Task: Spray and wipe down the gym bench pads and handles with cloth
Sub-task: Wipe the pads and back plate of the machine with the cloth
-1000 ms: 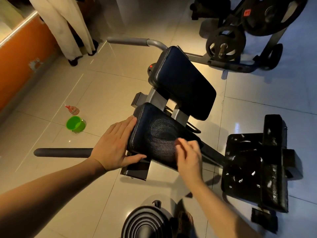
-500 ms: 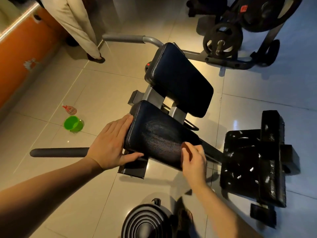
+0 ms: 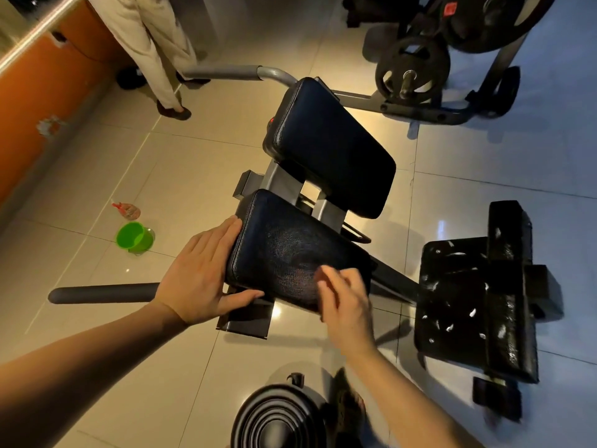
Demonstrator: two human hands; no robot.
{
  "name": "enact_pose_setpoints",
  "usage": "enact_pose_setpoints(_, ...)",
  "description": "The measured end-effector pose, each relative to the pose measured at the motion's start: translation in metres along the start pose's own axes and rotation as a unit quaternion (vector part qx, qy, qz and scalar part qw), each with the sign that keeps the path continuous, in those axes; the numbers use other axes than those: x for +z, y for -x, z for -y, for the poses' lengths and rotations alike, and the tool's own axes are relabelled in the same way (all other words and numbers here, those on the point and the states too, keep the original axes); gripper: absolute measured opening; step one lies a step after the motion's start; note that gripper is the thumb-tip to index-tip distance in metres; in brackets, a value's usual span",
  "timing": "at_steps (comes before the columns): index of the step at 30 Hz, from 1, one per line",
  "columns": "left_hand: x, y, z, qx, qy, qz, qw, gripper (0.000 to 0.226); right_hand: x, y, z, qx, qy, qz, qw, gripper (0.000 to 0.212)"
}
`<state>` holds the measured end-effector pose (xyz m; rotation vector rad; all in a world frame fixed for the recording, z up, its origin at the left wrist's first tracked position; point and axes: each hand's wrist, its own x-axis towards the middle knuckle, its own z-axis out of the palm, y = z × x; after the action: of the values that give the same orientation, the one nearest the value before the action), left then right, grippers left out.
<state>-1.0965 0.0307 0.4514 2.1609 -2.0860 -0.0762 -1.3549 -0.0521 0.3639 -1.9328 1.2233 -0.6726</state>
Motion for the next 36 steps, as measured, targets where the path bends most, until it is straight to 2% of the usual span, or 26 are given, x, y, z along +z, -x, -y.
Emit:
enact_pose_setpoints(3,0.001,0.001,0.001,0.001,-0.003,0.001,1.0,0.116,-0.008,-0.029,-0.036,0.229,0.012,-0.031,0.973,0.026)
enact_pose_setpoints(4,0.0,0.001,0.001,-0.001,-0.004,0.005,1.0,0.116,-0.007,-0.044,-0.026,0.261,0.005,-0.046,0.964,0.024)
enact_pose_setpoints(5,-0.001,0.0,0.001,-0.004,-0.006,0.009,1.0,0.116,-0.001,-0.057,-0.006,0.255,-0.009,-0.064,0.965,0.023)
enact_pose_setpoints(7,0.0,0.0,0.001,-0.006,-0.006,0.014,1.0,0.116,0.013,-0.07,0.052,0.179,-0.061,-0.064,0.98,0.023)
enact_pose_setpoints(10,0.0,0.001,0.001,-0.015,0.006,0.015,1.0,0.114,0.022,-0.05,0.121,-0.009,-0.081,-0.003,0.997,0.029)
enact_pose_setpoints(12,0.001,0.0,0.0,-0.021,0.004,0.016,1.0,0.114,0.021,-0.031,0.107,-0.11,-0.036,0.007,0.993,0.033)
enact_pose_setpoints(13,0.001,0.001,0.0,-0.023,0.003,0.017,1.0,0.114,0.019,-0.026,0.084,-0.11,-0.021,-0.001,0.994,0.035)
enact_pose_setpoints(16,0.001,0.0,0.001,-0.013,0.001,0.015,1.0,0.115,0.003,-0.02,0.003,0.063,-0.001,-0.013,0.998,0.035)
enact_pose_setpoints(18,0.0,-0.001,0.001,-0.006,-0.003,0.011,1.0,0.115,-0.011,-0.022,-0.039,0.191,0.029,-0.02,0.981,0.033)
enact_pose_setpoints(20,0.0,0.0,0.0,-0.005,-0.005,0.01,1.0,0.115,-0.015,-0.03,-0.044,0.268,0.033,-0.037,0.962,0.03)
enact_pose_setpoints(21,-0.001,0.0,0.0,-0.004,-0.006,0.011,1.0,0.115,-0.011,-0.037,-0.031,0.273,0.021,-0.048,0.961,0.029)
enact_pose_setpoints(24,-0.001,0.0,0.001,-0.004,-0.004,0.016,1.0,0.116,0.008,-0.056,0.045,0.177,-0.052,-0.061,0.981,0.025)
enact_pose_setpoints(27,-0.001,0.0,0.0,-0.013,0.003,0.02,1.0,0.116,0.019,-0.056,0.11,0.008,-0.087,-0.002,0.996,0.029)
enact_pose_setpoints(29,-0.002,0.0,-0.001,-0.015,0.005,0.015,1.0,0.115,0.019,-0.049,0.107,-0.102,-0.051,0.017,0.993,0.033)
enact_pose_setpoints(30,-0.002,0.0,-0.001,-0.014,0.004,0.015,1.0,0.115,0.018,-0.045,0.091,-0.121,-0.032,0.011,0.992,0.034)
enact_pose_setpoints(31,-0.002,0.0,-0.001,-0.012,0.003,0.016,1.0,0.116,0.015,-0.042,0.067,-0.094,-0.025,0.001,0.995,0.035)
enact_pose_setpoints(33,-0.002,0.0,-0.001,-0.01,0.0,0.014,1.0,0.116,0.005,-0.036,0.013,0.036,-0.012,-0.012,0.999,0.033)
enact_pose_setpoints(36,-0.001,-0.001,0.0,-0.007,-0.002,0.01,1.0,0.116,-0.011,-0.033,-0.045,0.226,0.023,-0.033,0.973,0.03)
